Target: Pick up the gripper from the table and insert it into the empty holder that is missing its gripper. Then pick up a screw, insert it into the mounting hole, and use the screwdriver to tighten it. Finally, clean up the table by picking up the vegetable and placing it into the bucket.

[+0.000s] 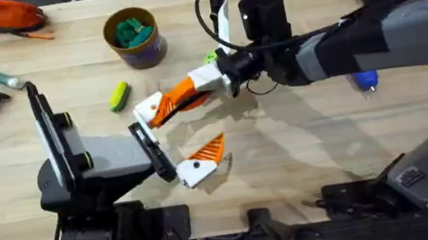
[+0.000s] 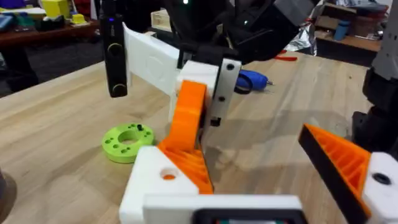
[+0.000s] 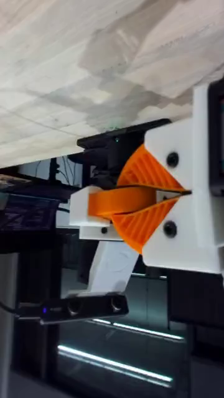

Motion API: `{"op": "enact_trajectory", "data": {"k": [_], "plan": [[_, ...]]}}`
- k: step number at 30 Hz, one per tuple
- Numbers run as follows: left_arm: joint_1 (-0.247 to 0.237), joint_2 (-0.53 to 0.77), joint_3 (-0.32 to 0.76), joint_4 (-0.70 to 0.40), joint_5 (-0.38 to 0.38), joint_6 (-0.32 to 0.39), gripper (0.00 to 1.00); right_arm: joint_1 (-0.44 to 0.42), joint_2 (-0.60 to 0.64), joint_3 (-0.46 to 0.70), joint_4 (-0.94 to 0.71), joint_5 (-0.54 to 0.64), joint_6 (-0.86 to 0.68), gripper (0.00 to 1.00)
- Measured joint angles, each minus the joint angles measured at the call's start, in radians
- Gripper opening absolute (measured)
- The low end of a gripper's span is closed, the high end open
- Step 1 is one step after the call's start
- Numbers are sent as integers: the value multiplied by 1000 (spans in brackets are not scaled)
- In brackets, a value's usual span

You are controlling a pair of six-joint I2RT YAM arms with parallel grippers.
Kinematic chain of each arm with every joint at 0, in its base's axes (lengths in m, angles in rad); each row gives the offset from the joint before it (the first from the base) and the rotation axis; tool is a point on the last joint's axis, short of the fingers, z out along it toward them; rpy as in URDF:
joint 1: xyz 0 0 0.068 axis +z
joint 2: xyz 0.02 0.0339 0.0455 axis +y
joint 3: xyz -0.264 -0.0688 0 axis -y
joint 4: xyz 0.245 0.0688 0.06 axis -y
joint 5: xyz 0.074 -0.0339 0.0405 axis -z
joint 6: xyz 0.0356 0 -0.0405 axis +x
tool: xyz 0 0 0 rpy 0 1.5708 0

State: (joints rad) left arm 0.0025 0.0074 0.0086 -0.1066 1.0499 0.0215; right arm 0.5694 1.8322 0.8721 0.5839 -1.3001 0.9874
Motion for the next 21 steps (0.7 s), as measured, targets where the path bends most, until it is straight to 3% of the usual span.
{"op": "enact_trajectory", "data": {"k": [21], "plan": [[2,11,0,2,-27,-24,986,13,-9,-25,75,104,135,4]]}}
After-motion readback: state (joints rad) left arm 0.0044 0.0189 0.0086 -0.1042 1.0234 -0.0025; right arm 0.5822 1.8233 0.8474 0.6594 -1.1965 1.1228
